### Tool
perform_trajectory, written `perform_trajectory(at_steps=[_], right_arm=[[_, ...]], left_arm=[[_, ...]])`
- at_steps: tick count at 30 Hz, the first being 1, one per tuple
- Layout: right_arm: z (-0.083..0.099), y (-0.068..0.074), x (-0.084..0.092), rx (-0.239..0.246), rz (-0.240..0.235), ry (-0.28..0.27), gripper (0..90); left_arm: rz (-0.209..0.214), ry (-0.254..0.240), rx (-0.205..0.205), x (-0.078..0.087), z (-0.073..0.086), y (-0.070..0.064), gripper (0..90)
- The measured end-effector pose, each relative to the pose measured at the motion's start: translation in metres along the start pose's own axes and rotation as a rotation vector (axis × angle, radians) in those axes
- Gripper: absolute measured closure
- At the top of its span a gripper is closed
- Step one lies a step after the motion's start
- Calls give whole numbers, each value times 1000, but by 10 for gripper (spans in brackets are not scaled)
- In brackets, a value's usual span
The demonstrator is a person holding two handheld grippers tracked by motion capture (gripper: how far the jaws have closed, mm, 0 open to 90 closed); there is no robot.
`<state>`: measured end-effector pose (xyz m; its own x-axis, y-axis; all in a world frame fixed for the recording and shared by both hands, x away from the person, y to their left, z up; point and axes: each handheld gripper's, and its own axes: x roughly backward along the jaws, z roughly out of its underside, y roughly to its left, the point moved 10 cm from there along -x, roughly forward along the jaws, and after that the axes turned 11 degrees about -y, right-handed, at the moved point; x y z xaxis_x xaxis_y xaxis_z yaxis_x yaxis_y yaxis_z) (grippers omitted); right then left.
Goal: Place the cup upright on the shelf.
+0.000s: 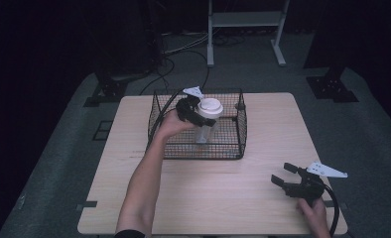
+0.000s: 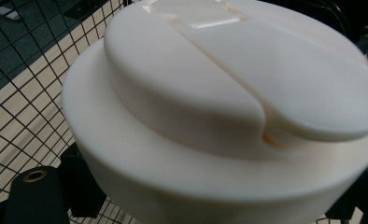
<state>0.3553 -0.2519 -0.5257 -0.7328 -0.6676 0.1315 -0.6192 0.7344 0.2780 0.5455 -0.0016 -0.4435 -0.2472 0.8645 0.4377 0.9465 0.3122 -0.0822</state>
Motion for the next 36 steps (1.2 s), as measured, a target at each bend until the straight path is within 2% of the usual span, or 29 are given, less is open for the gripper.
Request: perform_trajectory(at_steps=[4,8,14,19,26,36], right_arm=[[0,0,0,1,0,0,137],[0,0,0,1,1,0,137],[0,0,0,1,1,1,137],[0,0,0,1,0,1,137],[0,0,0,1,1,1,137],[0,0,0,3,1,2,137]], left_arm=[[-10,-3,23,5,3,2,151],[-16,40,0,10,6,0,150],[-30,59,-10,11,8,-4,149],[-42,81,3,14,12,-4,135],[-38,114,-1,16,19,-7,124],[-42,116,0,20,22,-8,103]])
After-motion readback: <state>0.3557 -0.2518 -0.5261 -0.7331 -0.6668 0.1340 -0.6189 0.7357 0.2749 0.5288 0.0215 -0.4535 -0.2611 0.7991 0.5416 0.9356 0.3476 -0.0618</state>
